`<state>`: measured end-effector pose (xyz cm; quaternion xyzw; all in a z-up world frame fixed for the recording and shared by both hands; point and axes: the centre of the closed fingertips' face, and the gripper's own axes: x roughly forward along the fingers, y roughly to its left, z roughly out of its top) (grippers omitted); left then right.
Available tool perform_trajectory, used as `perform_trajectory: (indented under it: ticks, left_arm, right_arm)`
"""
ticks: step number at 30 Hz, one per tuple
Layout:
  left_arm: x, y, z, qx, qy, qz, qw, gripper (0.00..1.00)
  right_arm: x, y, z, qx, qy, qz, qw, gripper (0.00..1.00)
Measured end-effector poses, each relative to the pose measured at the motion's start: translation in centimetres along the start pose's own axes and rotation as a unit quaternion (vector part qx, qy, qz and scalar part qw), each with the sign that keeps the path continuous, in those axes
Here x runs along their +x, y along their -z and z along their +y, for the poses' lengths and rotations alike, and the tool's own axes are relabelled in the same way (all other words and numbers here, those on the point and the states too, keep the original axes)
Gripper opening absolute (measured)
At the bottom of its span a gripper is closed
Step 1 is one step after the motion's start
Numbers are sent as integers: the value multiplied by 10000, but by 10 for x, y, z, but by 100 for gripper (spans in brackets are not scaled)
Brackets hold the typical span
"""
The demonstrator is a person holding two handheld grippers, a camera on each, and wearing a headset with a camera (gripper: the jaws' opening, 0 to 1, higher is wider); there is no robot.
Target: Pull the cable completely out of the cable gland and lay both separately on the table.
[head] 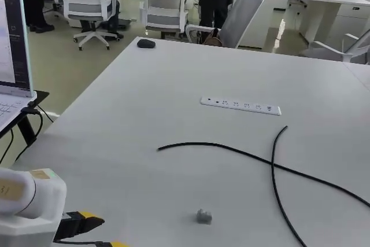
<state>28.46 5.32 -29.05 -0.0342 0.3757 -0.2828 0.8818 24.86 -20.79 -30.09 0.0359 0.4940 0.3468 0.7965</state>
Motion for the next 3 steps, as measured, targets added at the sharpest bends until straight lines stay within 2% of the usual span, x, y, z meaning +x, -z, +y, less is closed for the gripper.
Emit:
perform_trajectory:
  ticks: [3]
  left_arm:
    - [0, 0, -1, 12, 17, 17, 10000, 53]
  right_arm:
    - [1, 0, 1, -10, -13, 30, 10000, 51]
